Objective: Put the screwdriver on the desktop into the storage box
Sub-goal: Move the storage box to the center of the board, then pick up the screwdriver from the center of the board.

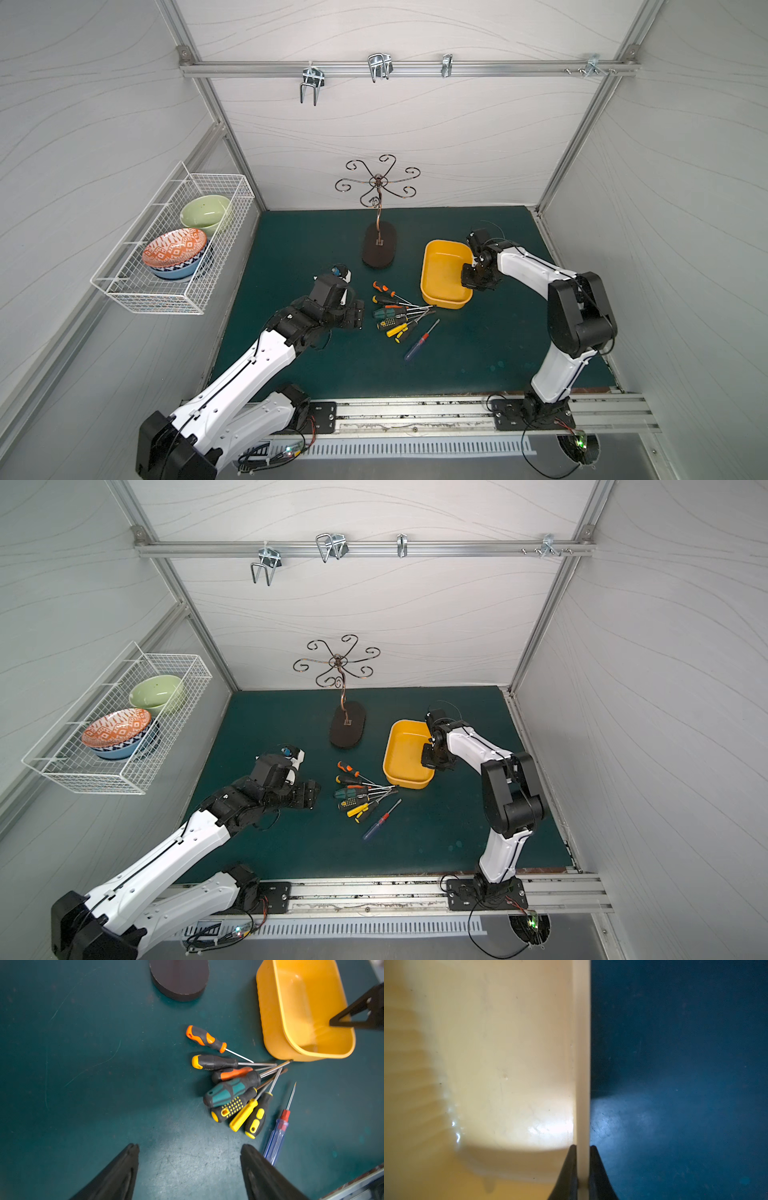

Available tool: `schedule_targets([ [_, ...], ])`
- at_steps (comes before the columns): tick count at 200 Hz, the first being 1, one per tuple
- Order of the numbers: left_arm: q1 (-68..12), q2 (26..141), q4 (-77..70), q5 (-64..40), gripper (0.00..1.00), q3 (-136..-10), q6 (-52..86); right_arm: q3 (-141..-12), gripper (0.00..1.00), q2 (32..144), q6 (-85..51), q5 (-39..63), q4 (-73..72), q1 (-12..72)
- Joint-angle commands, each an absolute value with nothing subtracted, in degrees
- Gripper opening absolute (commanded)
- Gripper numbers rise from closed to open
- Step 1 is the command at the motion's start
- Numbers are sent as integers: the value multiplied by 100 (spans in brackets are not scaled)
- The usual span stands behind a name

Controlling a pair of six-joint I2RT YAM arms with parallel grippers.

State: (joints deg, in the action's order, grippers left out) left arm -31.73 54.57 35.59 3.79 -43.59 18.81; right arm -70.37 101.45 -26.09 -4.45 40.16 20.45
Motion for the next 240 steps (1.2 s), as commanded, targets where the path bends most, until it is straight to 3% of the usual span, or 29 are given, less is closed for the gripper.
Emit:
schedule_targets([
  [1,-3364,5609,3681,325,79,-4675,1622,-6933,13,9941,-2462,-654,4454,2075],
  [9,-3467,5653,3690,325,78,-4675,1641,-6925,18,9938,-2434,-718,4455,2072],
  [21,-3666,5702,3714,364,78,-4667,1723,-6936,36,9981,-2392,-774,4430,2038],
  [73,-4867,5826,3673,576,74,-4605,2447,-6926,58,9249,-2461,-896,4183,1916],
  [135,-6202,7497,3978,509,69,-5472,3273,-6071,59,7564,-3056,-1004,3868,1930],
  [212,-6453,9121,4009,245,65,-6227,3425,-4704,59,5381,-3993,-1609,3298,1894],
  [240,-6455,9489,3850,415,56,-6325,3428,-4547,59,4830,-4183,-1775,3331,1892],
])
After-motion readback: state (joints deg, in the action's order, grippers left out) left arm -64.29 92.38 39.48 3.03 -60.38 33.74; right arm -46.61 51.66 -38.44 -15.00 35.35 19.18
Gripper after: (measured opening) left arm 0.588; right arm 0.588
